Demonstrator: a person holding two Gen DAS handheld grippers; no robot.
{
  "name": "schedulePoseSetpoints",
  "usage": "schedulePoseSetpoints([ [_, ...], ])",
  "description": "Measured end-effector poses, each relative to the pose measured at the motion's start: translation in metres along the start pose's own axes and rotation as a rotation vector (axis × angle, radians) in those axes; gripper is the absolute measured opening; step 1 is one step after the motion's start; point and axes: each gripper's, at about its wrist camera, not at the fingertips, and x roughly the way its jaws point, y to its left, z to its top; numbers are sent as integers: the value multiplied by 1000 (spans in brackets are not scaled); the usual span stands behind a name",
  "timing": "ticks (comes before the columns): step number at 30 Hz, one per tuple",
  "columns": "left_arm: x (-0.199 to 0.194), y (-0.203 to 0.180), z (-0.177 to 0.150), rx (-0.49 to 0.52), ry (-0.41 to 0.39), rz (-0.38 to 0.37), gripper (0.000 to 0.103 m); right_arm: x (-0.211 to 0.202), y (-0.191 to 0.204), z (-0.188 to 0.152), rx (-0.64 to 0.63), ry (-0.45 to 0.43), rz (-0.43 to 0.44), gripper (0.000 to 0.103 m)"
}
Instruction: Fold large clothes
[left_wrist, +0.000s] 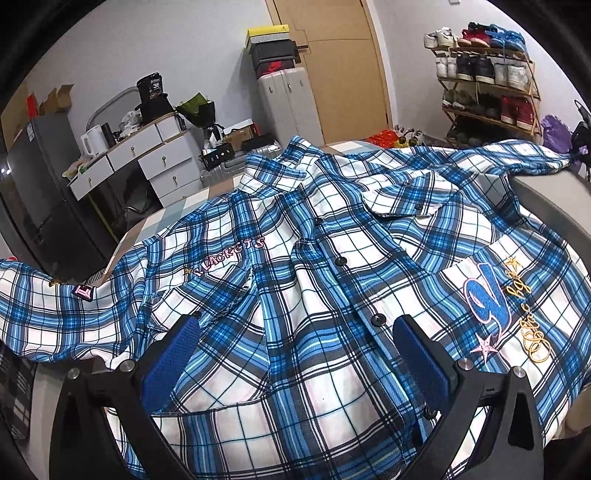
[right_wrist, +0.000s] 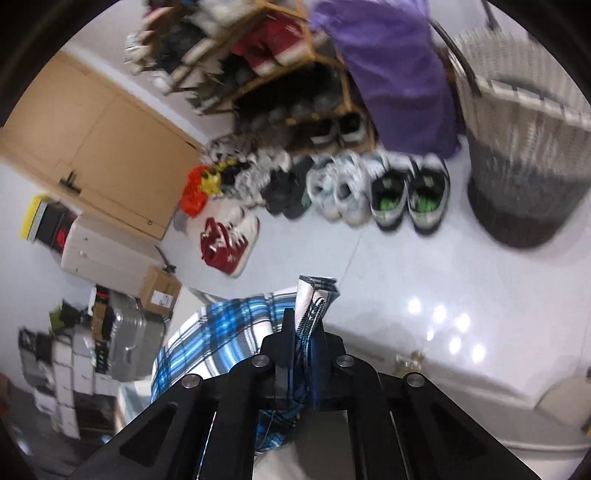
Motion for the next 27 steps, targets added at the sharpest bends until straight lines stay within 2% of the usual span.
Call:
schedulePoseSetpoints([
  [8,-8,6,6,-27,-59,13,102,-86,70,0,-196,-298,-69,5],
  [11,-13,13,7,-40,-85,20,102,-120,95,-1,-245,-393,-89,5],
  [14,-20,25,6,-58,-105,18,102,-150,132,-9,-299,-446,-64,5],
  [17,-26,38,5,-74,-123,23,102,-174,181,-27,-398,-473,-34,5],
  [21,-36,56,1,-102,-150,29,102,-197,247,-60,-477,-459,46,5],
  [24,-45,70,-1,-129,-174,32,102,-210,307,-103,-553,-438,132,5],
  [27,-56,84,-4,-170,-199,25,102,-215,360,-154,-610,-377,248,5],
])
